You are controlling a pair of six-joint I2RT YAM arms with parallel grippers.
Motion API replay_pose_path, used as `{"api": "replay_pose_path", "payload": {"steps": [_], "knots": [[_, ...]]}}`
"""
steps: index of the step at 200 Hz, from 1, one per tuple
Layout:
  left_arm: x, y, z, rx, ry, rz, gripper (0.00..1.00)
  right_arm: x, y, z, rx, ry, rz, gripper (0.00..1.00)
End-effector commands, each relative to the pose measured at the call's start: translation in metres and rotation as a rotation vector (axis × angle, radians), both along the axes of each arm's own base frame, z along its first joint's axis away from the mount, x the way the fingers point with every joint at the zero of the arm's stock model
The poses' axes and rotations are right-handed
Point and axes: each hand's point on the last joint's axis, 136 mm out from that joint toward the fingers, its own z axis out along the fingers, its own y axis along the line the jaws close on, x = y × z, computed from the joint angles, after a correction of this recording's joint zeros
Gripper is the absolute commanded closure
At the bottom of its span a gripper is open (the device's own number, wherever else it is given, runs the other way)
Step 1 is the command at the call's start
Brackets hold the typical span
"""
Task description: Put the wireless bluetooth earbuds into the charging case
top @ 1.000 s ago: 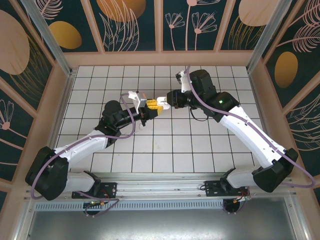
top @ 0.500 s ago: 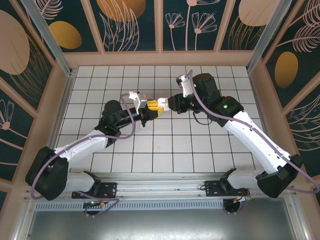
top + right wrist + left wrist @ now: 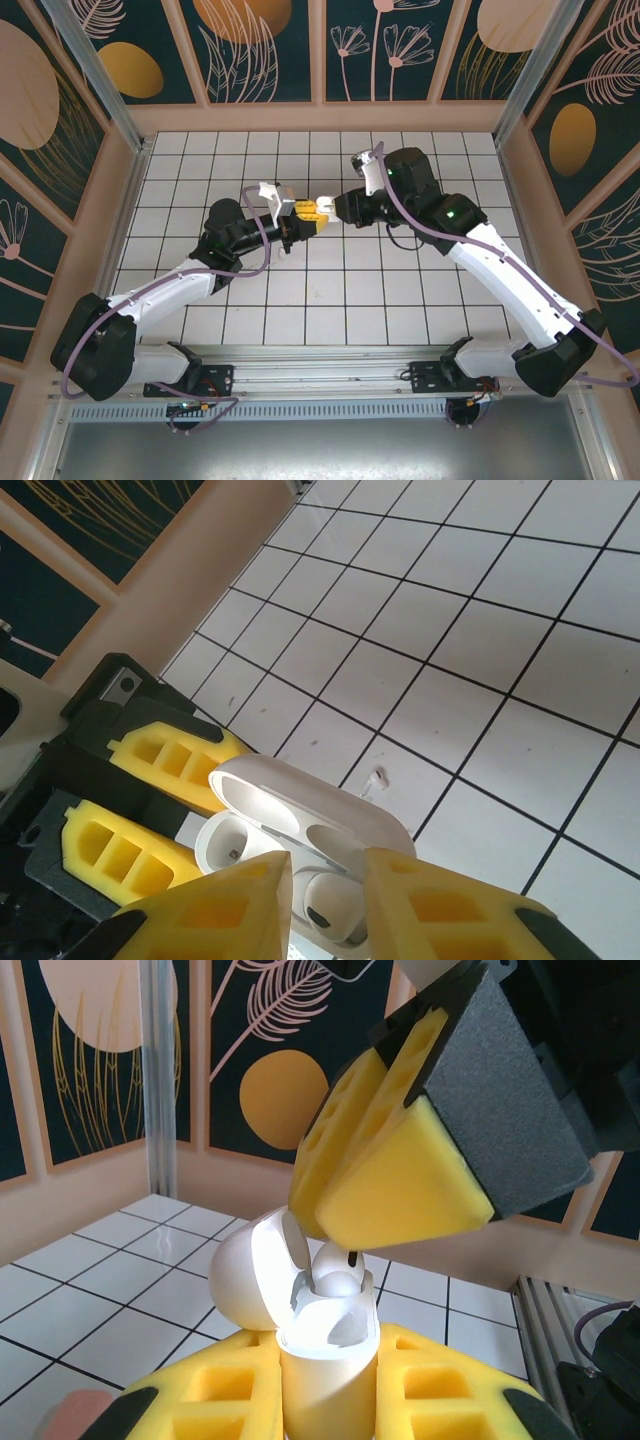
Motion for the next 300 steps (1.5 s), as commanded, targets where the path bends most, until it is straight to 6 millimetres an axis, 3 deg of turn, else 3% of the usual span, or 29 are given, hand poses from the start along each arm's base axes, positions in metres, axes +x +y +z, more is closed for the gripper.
{"api": "replay_pose_path", "payload": {"steps": [1,37,73,105,135,157,184,237,300], "knots": [[-0.005,0.001,0.013,-0.011,-0.053,0.000,1.00,0.001,-0.013,0.044,0.084,-0.111,-0.072,0.71],[-0.007,0.018,0.002,0.018,-0.051,0.089,1.00,0.018,-0.035,0.039,0.086,-0.092,-0.203,0.67],[-0.018,0.041,-0.006,0.036,-0.038,0.180,1.00,0.044,-0.042,-0.003,0.065,0.013,-0.267,0.65],[-0.028,0.061,-0.012,0.062,-0.019,0.255,1.00,0.058,-0.015,-0.056,0.023,0.118,-0.182,0.63],[-0.033,0.079,-0.015,0.082,0.006,0.329,1.00,0.070,0.012,-0.115,0.022,0.367,-0.219,0.63],[-0.034,0.090,-0.019,0.099,0.029,0.384,1.00,0.063,0.043,-0.158,-0.003,0.507,-0.262,0.60],[-0.038,0.102,-0.016,0.098,0.031,0.426,1.00,0.052,0.084,-0.196,-0.026,0.594,-0.275,0.55],[-0.043,0.126,-0.010,0.183,-0.032,0.530,1.00,0.048,0.139,-0.249,-0.059,0.682,-0.294,0.50],[-0.052,0.135,-0.008,0.183,-0.058,0.542,1.00,0.059,0.148,-0.269,-0.127,0.665,-0.375,0.52]]}}
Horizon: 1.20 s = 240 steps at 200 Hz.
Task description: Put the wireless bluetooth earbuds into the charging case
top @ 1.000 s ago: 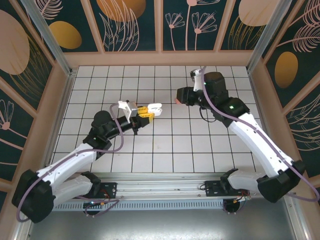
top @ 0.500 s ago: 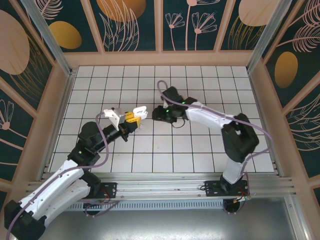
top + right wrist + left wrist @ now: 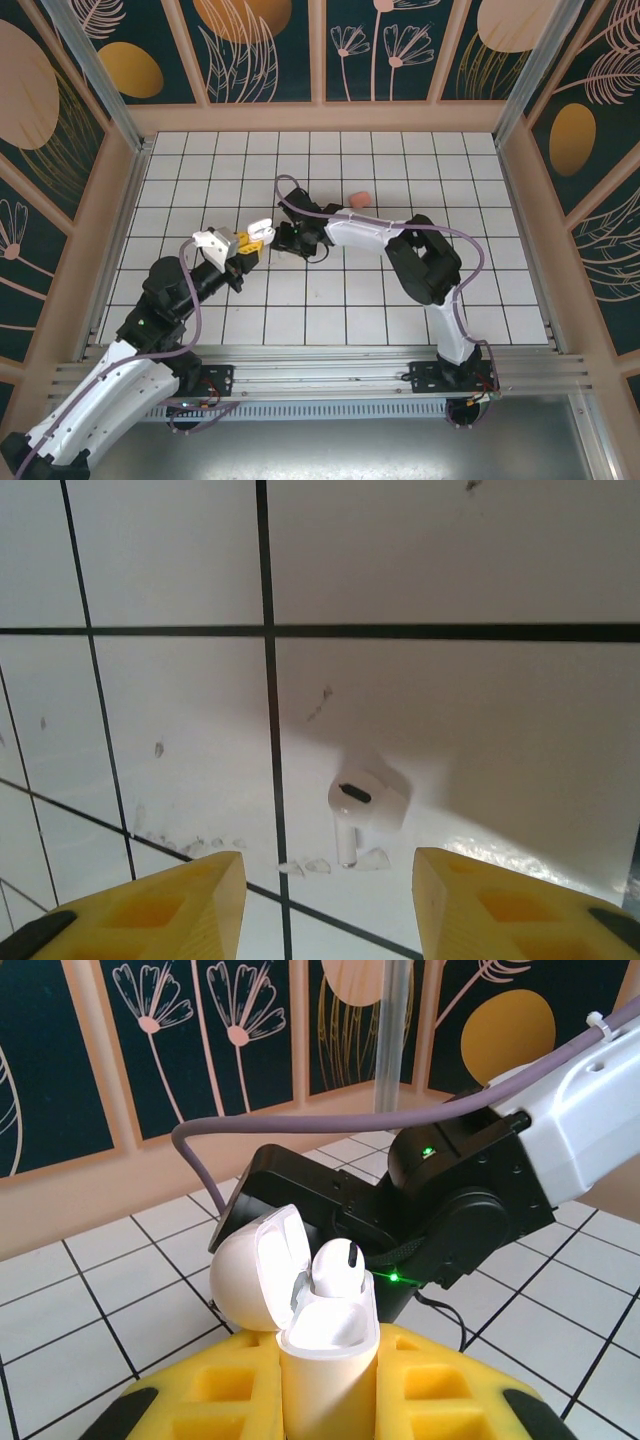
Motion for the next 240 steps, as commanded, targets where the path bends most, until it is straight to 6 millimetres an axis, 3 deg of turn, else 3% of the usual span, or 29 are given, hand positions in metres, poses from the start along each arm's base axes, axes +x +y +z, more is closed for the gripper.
{"api": "replay_pose_path", "payload": {"steps": [1,86,240], "knots": [[-0.002,0.004,0.007,0.018,-0.028,0.013,1.00,0.009,0.003,0.004,-0.025,-0.020,-0.047,0.52],[-0.006,0.005,0.009,0.024,-0.052,0.002,1.00,0.002,0.005,-0.008,-0.196,-0.029,-0.059,0.52],[-0.014,0.005,0.009,0.014,-0.069,-0.023,1.00,0.006,0.003,-0.032,-0.256,0.011,-0.085,0.57]]}}
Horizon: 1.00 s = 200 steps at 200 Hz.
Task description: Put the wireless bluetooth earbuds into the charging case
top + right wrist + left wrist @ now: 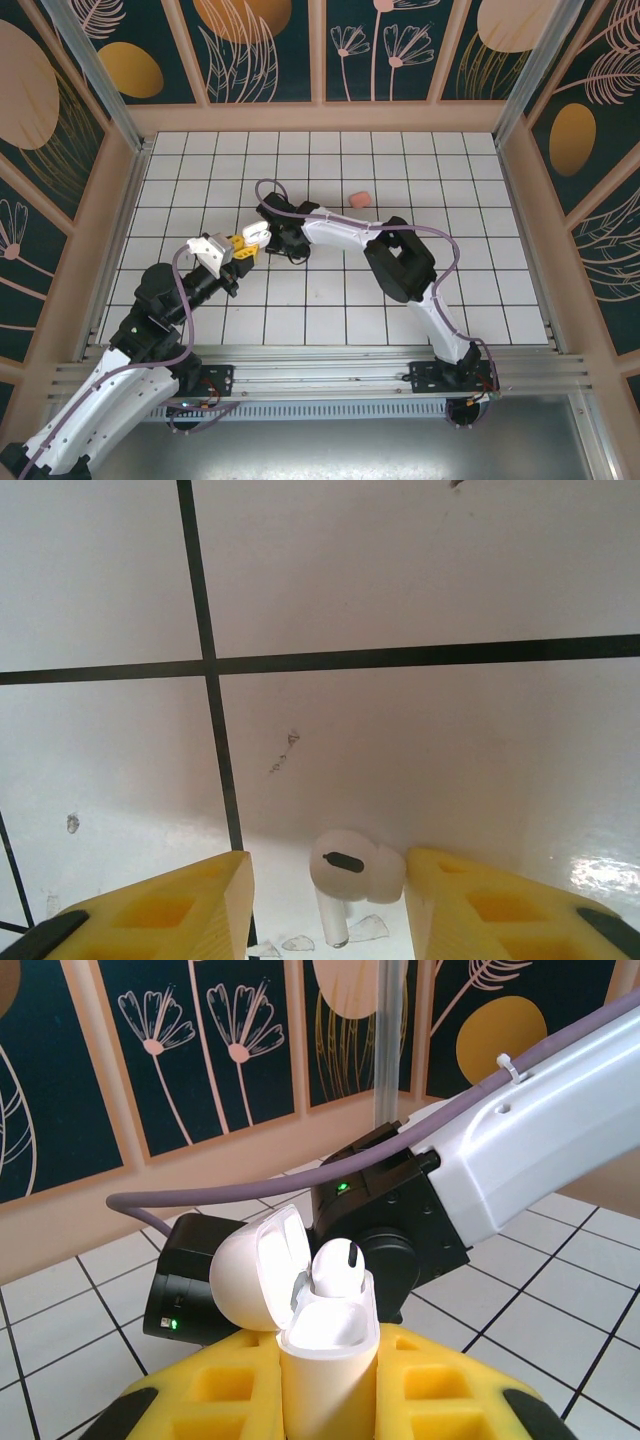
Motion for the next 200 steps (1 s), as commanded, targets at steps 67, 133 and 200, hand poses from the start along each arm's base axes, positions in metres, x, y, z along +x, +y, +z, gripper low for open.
{"api": "replay_pose_path", "payload": {"steps": [67,133,200], "knots": [[-0.004,-0.002,0.001,0.003,-0.029,-0.021,1.00,0.004,-0.015,-0.024,-0.134,0.020,0.000,0.64],[-0.005,-0.002,0.000,0.003,-0.031,-0.022,1.00,0.008,-0.019,-0.023,-0.182,0.004,0.030,0.76],[-0.005,-0.006,0.001,-0.011,-0.027,-0.044,1.00,0.018,-0.032,0.009,-0.212,-0.073,0.040,0.79]]}}
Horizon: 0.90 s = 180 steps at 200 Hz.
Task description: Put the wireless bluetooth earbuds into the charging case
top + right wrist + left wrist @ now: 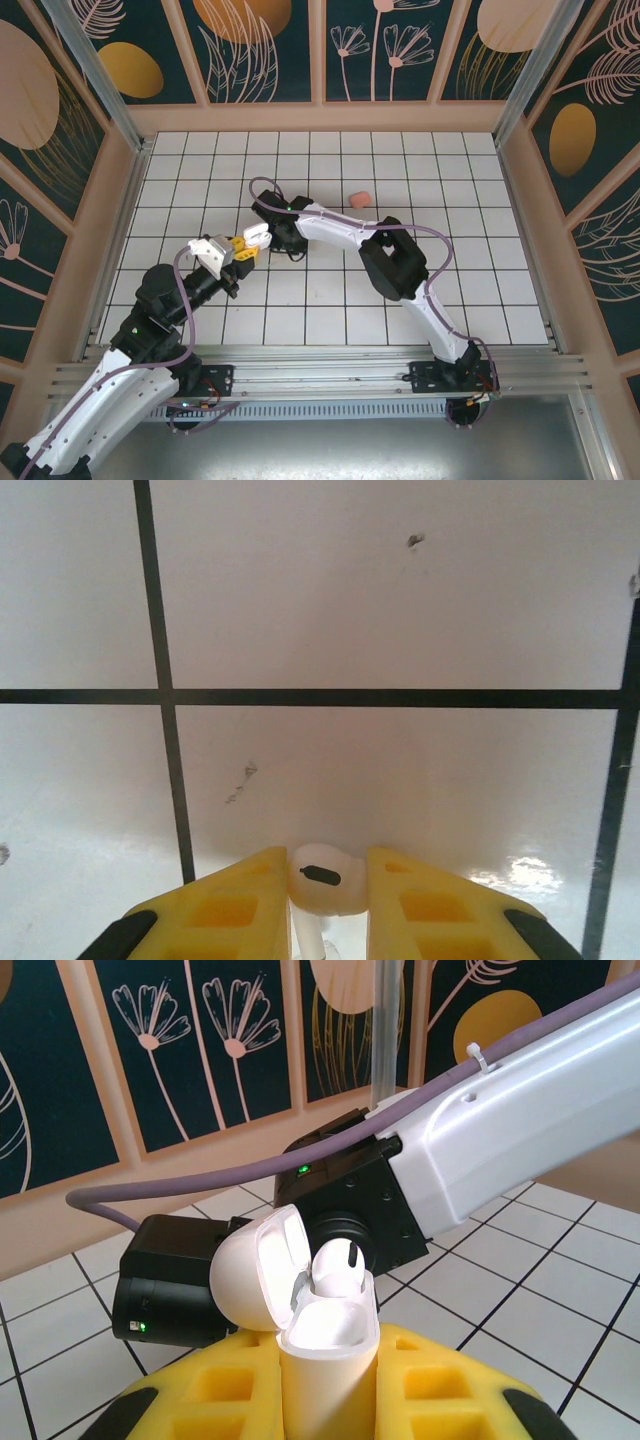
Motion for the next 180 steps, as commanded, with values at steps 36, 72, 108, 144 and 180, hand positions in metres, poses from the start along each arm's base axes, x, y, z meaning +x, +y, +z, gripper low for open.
{"api": "replay_pose_path", "payload": {"steps": [36,72,108,144,180], "knots": [[-0.003,-0.013,0.005,-0.042,-0.023,-0.072,1.00,0.012,-0.039,0.036,-0.063,-0.099,-0.030,0.80],[-0.002,-0.021,0.006,-0.083,-0.020,-0.108,1.00,0.017,-0.064,0.067,-0.063,-0.179,-0.068,0.80],[0.004,-0.030,0.006,-0.110,-0.006,-0.136,1.00,0.021,-0.087,0.109,-0.034,-0.291,-0.100,0.81],[0.013,-0.039,0.008,-0.141,0.006,-0.147,1.00,0.021,-0.104,0.161,0.027,-0.433,-0.117,0.81],[0.024,-0.051,0.005,-0.173,0.041,-0.171,1.00,0.015,-0.116,0.215,0.140,-0.591,-0.109,0.81]]}}
